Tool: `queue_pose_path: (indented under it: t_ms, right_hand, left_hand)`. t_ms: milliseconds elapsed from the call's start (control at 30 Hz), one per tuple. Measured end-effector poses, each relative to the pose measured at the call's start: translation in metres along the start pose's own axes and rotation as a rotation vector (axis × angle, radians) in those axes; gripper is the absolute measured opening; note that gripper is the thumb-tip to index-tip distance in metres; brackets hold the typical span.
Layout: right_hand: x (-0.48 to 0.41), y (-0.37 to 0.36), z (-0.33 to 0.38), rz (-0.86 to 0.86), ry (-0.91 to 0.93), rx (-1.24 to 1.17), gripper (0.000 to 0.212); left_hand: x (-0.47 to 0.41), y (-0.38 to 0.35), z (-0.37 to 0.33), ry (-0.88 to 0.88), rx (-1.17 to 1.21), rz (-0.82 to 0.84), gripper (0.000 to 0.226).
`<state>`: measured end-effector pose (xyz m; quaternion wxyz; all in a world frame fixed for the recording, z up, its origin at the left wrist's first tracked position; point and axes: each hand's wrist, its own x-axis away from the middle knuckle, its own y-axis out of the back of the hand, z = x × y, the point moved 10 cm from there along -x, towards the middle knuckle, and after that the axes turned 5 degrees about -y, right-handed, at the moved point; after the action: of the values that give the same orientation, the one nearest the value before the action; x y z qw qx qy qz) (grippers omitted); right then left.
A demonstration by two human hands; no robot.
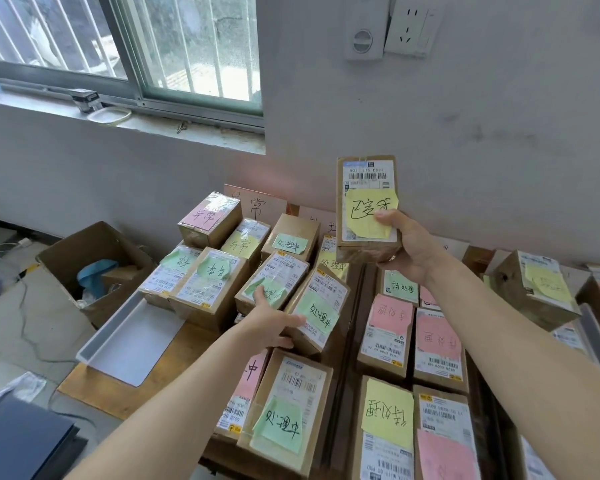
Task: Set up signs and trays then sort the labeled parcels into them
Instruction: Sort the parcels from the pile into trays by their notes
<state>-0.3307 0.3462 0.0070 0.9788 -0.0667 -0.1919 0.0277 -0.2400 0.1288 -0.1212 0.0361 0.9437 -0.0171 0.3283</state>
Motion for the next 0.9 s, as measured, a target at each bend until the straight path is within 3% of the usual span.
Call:
queue_pose_path:
  t_ms: [300,533,700,767,900]
  right_hand:
    - [0.009,-0.001,0.0,0.025,0.019,0.011,0.049]
    - [0.015,0.002,0.0,0.036,0.019,0.035,0.053]
    - [0.028,0.009,0.008,0.042,0.051,0.048,0.064]
    - [0.037,0.015,0.014,0.025,0.079,0.049,0.068]
    - [0.064,0.032,0.025,-0.018,0.144,0.066,0.055]
  left_hand:
    - [0.001,0.006,0.0,-0.006,0.098,-0.165,0.099]
    - [0.008,0.012,-0.011,-0.102,-0.334,-0.254,0.084]
    - [0.037,0.012,-0.058,-0.324,-0.778,-0.389,0.06]
    - [0.053,-0.006,-0.089,-0.485,-0.811,-0.352,0.054]
    - [0.106,-0.047,-0.155,-0.888,-0.836,-0.282,0.04]
